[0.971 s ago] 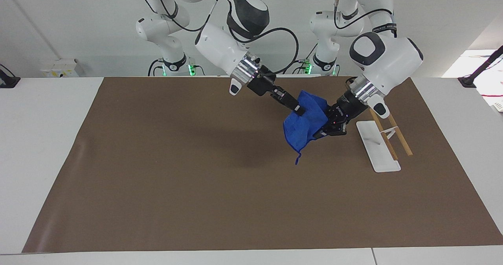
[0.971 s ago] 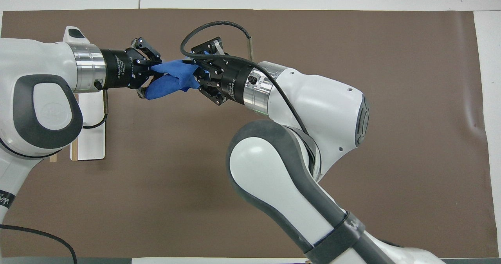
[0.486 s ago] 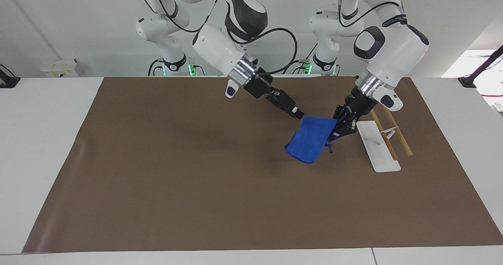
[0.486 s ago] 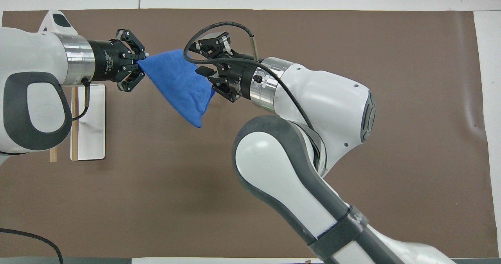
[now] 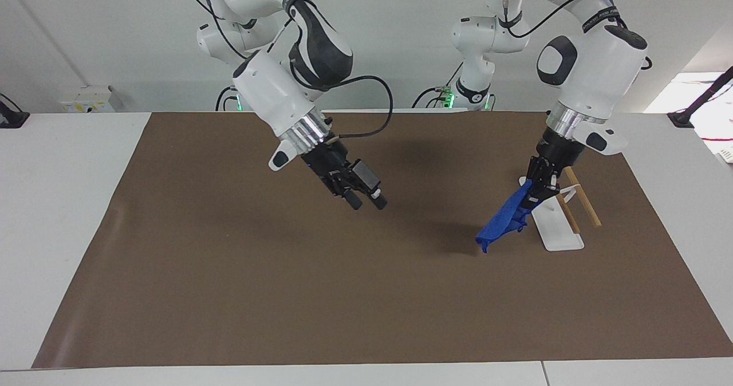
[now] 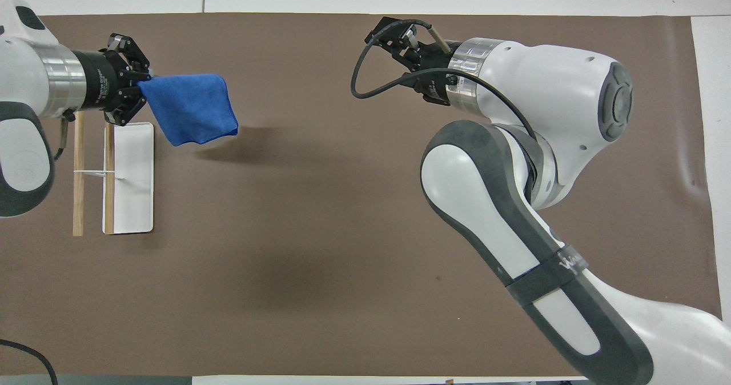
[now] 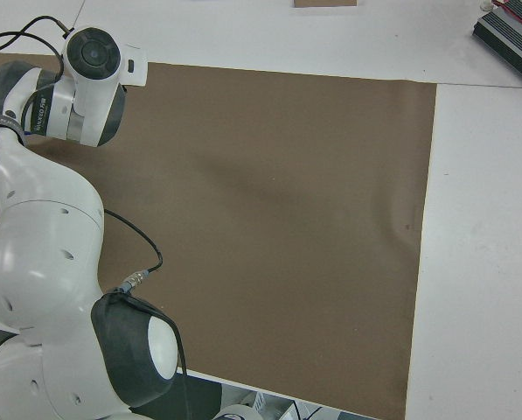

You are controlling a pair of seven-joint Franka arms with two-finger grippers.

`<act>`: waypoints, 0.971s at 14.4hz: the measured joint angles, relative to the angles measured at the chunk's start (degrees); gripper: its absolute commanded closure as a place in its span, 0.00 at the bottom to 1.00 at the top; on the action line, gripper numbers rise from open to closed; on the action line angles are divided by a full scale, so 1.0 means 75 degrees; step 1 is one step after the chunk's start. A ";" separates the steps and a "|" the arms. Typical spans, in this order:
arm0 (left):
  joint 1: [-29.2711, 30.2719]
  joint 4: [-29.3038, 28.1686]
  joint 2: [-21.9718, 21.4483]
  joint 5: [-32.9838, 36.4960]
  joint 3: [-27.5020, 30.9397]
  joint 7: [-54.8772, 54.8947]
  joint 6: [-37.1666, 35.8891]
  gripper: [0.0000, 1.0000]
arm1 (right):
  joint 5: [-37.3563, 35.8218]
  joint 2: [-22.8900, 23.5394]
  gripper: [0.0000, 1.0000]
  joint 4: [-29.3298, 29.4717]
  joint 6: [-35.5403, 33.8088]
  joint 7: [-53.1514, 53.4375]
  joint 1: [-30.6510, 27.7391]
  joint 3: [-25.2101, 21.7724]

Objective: Right arm passes towel to left arm to hang
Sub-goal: 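Open the right gripper and withdraw it while the left gripper holds the towel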

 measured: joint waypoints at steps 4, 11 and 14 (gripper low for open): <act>0.0881 -0.0288 -0.0368 0.0024 0.0023 0.0354 -0.0339 1.00 | -0.2223 -0.0032 0.00 0.0010 -0.1358 -0.0767 -0.0812 -0.0006; 0.2345 -0.1227 -0.0997 0.0033 0.0044 0.1181 -0.0383 1.00 | -0.3924 -0.0448 0.00 0.0084 -0.4224 -0.2720 -0.2086 -0.0028; 0.2827 -0.1386 -0.1118 0.0033 0.0050 0.1307 -0.0348 1.00 | -0.4452 -0.0848 0.00 0.0099 -0.5416 -0.3185 -0.2425 -0.0031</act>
